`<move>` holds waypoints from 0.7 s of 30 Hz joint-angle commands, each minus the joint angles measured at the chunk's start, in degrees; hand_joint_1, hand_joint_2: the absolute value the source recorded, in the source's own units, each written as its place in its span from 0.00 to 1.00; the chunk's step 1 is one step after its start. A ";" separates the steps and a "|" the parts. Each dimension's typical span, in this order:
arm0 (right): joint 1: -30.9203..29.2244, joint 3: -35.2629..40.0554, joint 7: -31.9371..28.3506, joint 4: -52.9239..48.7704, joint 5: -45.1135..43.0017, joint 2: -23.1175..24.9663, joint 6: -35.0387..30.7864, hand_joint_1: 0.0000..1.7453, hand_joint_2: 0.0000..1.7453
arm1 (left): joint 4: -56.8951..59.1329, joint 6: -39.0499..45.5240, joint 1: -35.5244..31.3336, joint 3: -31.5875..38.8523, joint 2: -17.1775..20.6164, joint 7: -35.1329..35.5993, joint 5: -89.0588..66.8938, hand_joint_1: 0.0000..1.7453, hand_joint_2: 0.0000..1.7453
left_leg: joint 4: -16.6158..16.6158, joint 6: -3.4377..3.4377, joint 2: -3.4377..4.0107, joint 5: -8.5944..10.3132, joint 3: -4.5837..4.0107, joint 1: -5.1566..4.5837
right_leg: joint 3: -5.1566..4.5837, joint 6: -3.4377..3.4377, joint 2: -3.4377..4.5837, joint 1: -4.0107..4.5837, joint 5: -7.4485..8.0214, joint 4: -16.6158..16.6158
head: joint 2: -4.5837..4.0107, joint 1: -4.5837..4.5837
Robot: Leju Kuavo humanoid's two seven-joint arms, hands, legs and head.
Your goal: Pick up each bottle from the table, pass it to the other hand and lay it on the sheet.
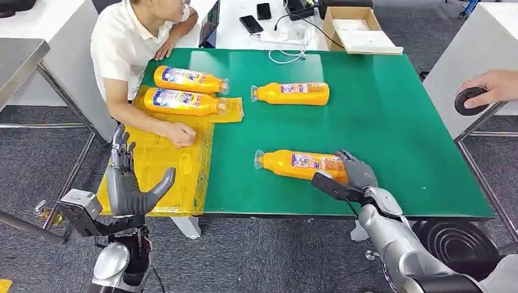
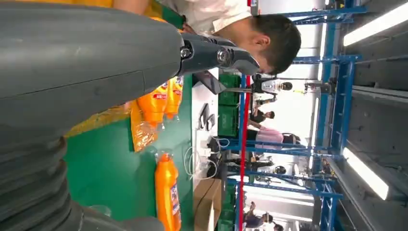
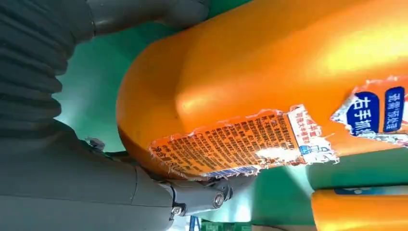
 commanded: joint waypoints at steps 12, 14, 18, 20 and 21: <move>3.93 -8.13 -10.05 3.63 -7.48 5.32 -4.40 1.00 1.00 | 4.83 0.60 -2.53 -1.00 1.44 -0.20 -0.41 0.00 1.00 | -0.09 -0.07 0.04 -0.02 0.27 0.07 | 0.29 -0.10 -0.03 0.09 -0.02 -0.11 | 0.00 0.00; 4.01 -9.00 -11.51 3.31 -8.43 5.67 -5.41 1.00 1.00 | 4.40 0.66 -2.31 -0.98 1.61 -0.21 -0.44 0.00 1.00 | -0.12 -0.08 0.07 -0.03 0.31 0.05 | 0.31 -0.13 -0.03 0.08 -0.03 -0.10 | 0.00 0.00; 4.34 -11.37 -14.26 2.35 -11.44 6.46 -4.96 1.00 1.00 | 4.41 -0.96 -2.03 -1.05 1.91 1.42 1.37 0.00 1.00 | -0.11 -0.08 0.11 -0.04 0.33 0.05 | 0.31 -0.14 -0.02 0.08 -0.04 -0.10 | 0.00 0.00; 4.95 -13.88 -18.42 0.86 -15.12 7.80 -4.57 1.00 1.00 | 4.92 -3.53 -1.35 -1.38 2.58 3.63 3.92 0.00 1.00 | -0.10 -0.09 0.18 -0.07 0.34 0.05 | 0.31 -0.15 0.06 0.08 -0.04 -0.08 | 0.00 -0.02; 5.05 -14.66 -19.29 0.40 -16.29 8.27 -4.17 1.00 1.00 | 5.00 -4.43 -1.12 -1.51 2.70 4.04 4.82 0.00 1.00 | -0.11 -0.07 0.19 -0.06 0.31 0.05 | 0.28 -0.13 0.09 0.07 -0.03 -0.08 | 0.00 0.00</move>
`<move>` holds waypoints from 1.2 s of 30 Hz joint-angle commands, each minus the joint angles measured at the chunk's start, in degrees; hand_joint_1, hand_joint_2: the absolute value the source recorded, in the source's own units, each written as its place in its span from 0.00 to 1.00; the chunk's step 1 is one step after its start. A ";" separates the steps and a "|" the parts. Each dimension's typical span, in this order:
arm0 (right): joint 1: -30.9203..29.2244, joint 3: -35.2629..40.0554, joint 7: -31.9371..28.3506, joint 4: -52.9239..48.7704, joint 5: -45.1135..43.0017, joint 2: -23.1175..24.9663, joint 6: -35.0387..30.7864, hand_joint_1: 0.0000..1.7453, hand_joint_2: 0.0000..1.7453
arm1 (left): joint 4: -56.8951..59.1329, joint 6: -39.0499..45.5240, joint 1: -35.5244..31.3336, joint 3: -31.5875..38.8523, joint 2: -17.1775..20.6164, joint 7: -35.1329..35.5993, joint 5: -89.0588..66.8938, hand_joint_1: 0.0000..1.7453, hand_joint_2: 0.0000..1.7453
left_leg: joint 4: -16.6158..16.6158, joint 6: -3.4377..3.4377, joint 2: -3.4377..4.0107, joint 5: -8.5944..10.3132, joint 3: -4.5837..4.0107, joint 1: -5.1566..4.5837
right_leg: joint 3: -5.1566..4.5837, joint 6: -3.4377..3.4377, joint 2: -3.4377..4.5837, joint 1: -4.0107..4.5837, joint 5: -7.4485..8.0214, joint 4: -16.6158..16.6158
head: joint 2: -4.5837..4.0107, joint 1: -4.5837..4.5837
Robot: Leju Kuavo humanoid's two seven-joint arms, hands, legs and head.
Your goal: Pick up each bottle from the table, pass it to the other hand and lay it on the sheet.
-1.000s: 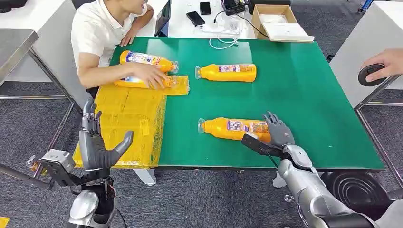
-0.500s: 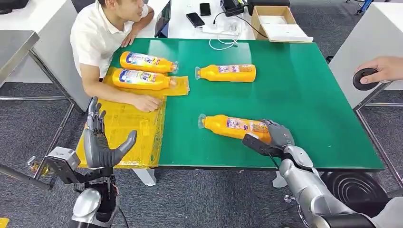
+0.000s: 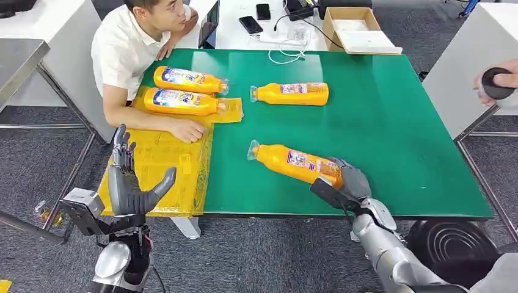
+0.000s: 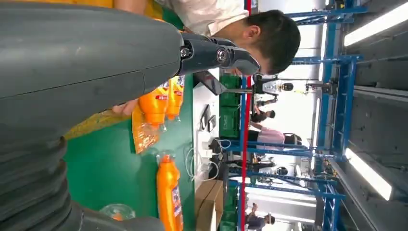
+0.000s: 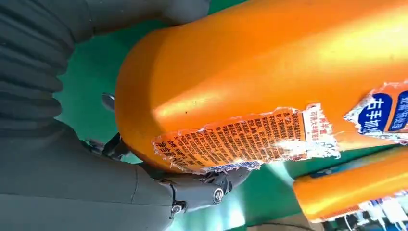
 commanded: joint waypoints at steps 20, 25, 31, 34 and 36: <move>12.18 -0.94 -13.14 -26.23 -31.58 15.00 12.82 1.00 1.00 | 3.80 -13.04 3.23 -3.24 3.84 8.29 9.64 0.00 1.00 | -0.06 -0.07 0.06 -0.07 -0.06 0.03 | -0.07 -0.15 0.03 0.02 -0.10 0.01 | 0.00 0.02; 12.78 2.10 -13.29 -28.35 -33.12 15.54 14.22 1.00 1.00 | 3.53 -13.08 3.37 -3.26 3.55 8.47 9.69 0.00 1.00 | -0.07 -0.09 0.10 -0.11 -0.01 0.02 | -0.02 -0.17 0.09 0.02 -0.11 -0.01 | 0.00 0.02; 12.71 14.23 -9.00 -25.81 -32.32 15.64 18.32 1.00 1.00 | 0.54 -15.26 4.73 -4.01 2.97 5.89 9.46 0.00 1.00 | -0.03 -0.09 0.18 -0.13 -0.06 0.05 | -0.08 -0.16 0.16 0.06 -0.10 0.02 | 0.00 0.00; 11.40 19.45 -10.62 -22.32 -30.19 16.47 18.76 1.00 1.00 | 2.19 -16.47 3.20 -5.38 2.56 6.31 9.60 0.00 1.00 | -0.05 -0.09 0.21 -0.14 0.01 0.08 | -0.04 -0.16 0.17 0.08 -0.10 -0.01 | 0.00 0.02; 10.32 21.87 -11.23 -20.70 -29.43 17.27 18.29 1.00 1.00 | 4.24 -16.94 0.86 -6.20 1.93 6.37 9.87 0.00 1.00 | -0.04 -0.06 0.09 -0.05 -0.18 0.08 | -0.19 -0.12 0.09 0.06 -0.05 0.00 | 0.00 0.02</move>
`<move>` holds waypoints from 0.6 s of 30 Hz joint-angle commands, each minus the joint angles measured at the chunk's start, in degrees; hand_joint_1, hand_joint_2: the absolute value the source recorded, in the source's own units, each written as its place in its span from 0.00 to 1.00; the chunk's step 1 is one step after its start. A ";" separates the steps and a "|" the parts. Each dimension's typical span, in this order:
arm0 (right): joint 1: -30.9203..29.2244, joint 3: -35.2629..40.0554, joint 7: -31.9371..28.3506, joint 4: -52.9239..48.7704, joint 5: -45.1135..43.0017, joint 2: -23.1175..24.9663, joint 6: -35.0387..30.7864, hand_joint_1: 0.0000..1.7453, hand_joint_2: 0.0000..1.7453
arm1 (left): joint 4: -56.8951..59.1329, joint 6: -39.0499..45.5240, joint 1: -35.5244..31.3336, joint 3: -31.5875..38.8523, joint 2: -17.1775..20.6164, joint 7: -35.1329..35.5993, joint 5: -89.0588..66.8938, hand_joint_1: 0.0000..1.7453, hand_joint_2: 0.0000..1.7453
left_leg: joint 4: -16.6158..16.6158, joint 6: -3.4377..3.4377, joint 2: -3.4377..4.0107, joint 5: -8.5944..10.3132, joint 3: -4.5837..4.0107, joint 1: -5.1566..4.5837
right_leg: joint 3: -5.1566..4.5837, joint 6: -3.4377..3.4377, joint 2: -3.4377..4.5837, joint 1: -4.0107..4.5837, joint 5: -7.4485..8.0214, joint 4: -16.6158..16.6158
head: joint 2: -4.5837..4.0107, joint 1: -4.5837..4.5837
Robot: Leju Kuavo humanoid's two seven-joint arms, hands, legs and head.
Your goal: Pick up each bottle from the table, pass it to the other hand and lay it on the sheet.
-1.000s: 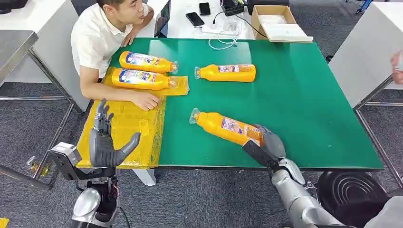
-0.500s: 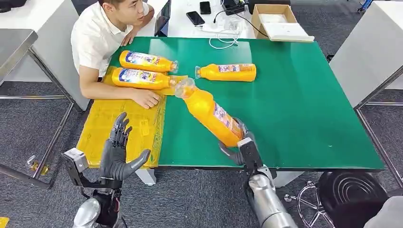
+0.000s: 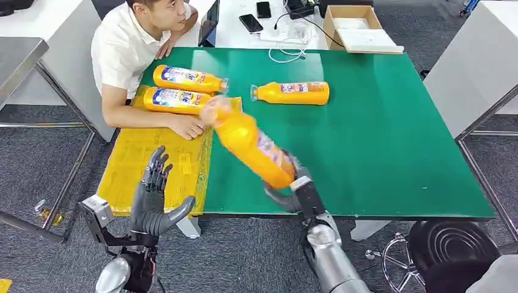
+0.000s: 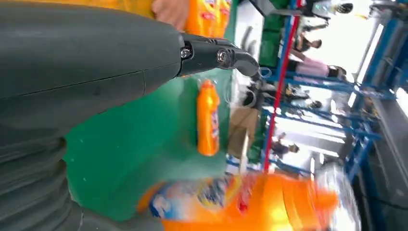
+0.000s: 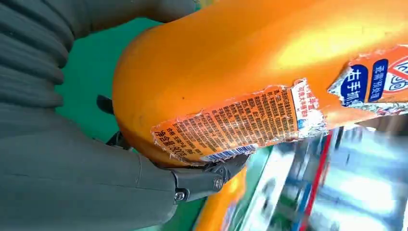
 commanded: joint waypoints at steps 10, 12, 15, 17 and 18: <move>-5.12 22.13 -2.60 9.64 4.54 2.88 -0.16 1.00 1.00 | 6.30 -3.71 -6.75 -4.24 -0.83 1.57 4.81 0.00 1.00 | -0.04 -0.06 0.07 -0.05 0.23 0.00 | 0.22 -0.12 0.02 0.01 -0.05 -0.03 | 0.00 0.02; -5.56 23.08 -2.66 11.00 4.44 3.26 -0.74 1.00 1.00 | 6.18 -4.12 -7.19 -5.12 -0.41 1.51 4.74 0.00 1.00 | -0.05 -0.08 0.10 -0.08 0.30 -0.01 | 0.27 -0.13 0.04 0.01 -0.08 -0.02 | 0.00 0.00; -5.86 24.04 -3.27 11.73 3.84 3.65 -0.17 1.00 1.00 | 6.09 -5.25 -7.48 -5.63 -0.55 1.07 5.43 0.00 1.00 | -0.07 -0.09 0.05 -0.07 0.33 0.00 | 0.30 -0.14 -0.03 0.02 -0.08 -0.05 | 0.00 0.02; -5.97 24.31 -3.31 11.77 3.73 3.69 0.18 1.00 1.00 | 6.16 -5.50 -7.63 -5.68 -0.79 0.87 5.69 0.00 1.00 | -0.04 -0.06 0.01 -0.02 0.16 0.00 | 0.15 -0.09 -0.02 0.02 -0.03 -0.04 | 0.00 0.00; -6.09 24.39 -3.27 11.76 3.66 3.67 0.37 1.00 1.00 | 6.18 -5.60 -7.72 -5.74 -0.94 0.80 5.80 0.00 1.00 | -0.05 -0.07 0.03 -0.06 0.29 -0.01 | 0.27 -0.12 -0.03 0.01 -0.08 -0.03 | 0.00 0.02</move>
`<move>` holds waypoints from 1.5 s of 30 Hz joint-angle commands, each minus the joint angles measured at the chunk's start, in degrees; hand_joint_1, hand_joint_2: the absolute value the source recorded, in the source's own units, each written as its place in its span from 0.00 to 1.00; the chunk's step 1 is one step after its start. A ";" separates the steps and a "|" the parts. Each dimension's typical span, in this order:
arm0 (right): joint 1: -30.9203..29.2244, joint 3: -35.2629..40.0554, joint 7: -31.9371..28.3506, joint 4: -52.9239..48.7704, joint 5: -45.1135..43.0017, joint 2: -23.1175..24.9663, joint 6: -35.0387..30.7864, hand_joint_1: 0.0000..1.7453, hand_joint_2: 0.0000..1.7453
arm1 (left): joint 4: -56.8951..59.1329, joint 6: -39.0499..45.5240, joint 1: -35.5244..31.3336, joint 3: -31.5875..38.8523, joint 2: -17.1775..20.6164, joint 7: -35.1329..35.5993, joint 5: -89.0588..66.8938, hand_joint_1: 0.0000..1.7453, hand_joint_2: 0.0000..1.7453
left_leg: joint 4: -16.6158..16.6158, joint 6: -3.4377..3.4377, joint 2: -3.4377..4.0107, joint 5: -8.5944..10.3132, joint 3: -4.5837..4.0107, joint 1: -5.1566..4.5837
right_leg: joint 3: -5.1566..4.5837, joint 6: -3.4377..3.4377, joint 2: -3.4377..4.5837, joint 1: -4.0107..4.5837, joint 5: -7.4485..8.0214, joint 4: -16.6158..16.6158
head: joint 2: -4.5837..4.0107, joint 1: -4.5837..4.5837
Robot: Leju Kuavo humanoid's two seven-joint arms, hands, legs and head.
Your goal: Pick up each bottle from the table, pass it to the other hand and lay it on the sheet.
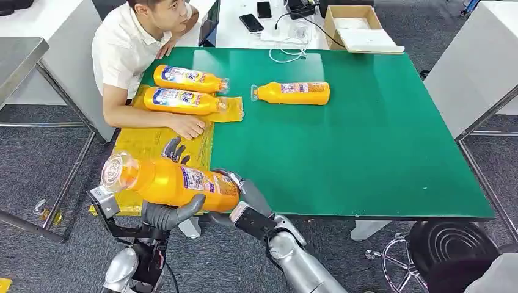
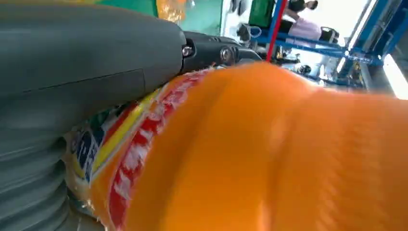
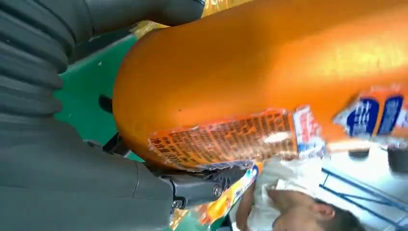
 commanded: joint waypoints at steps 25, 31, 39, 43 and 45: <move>-2.38 6.28 -1.14 7.09 -2.84 0.00 2.82 1.00 1.00 | 4.70 -11.17 -3.31 0.65 0.41 -1.28 7.95 1.00 1.00 | -0.06 -0.04 -0.04 -0.02 0.16 0.01 | 0.16 -0.08 -0.11 0.02 -0.05 -0.06 | 0.00 0.02; -0.35 5.35 0.35 5.55 -3.53 -0.18 1.82 0.00 1.00 | 4.89 -9.42 -2.45 2.81 0.73 -0.90 5.87 1.00 1.00 | -0.09 -0.08 0.00 -0.10 0.40 0.02 | 0.39 -0.15 -0.11 0.04 -0.14 -0.07 | 0.00 0.02; 10.79 9.03 0.38 -17.44 -1.78 -1.88 -4.32 0.00 0.00 | 11.08 11.66 -6.00 9.98 0.98 -1.20 -11.58 1.00 1.00 | -0.07 -0.09 0.02 -0.09 0.26 0.03 | 0.24 -0.15 -0.08 0.04 -0.13 -0.02 | 0.00 0.00; 14.36 9.87 -0.55 -24.51 -6.38 -2.53 -1.66 0.00 0.00 | 12.67 10.76 -6.70 12.12 1.34 0.42 -10.27 1.00 1.00 | -0.07 -0.07 0.03 -0.05 0.17 0.05 | 0.15 -0.13 -0.05 0.05 -0.07 -0.04 | 0.00 -0.07; 14.65 10.06 -0.54 -24.92 -6.27 -2.50 -1.76 0.00 0.00 | 12.70 10.61 -6.71 12.26 1.47 0.47 -10.15 1.00 1.00 | -0.04 -0.04 -0.06 -0.02 0.06 0.06 | 0.05 -0.10 -0.14 0.05 -0.08 -0.04 | 0.00 0.04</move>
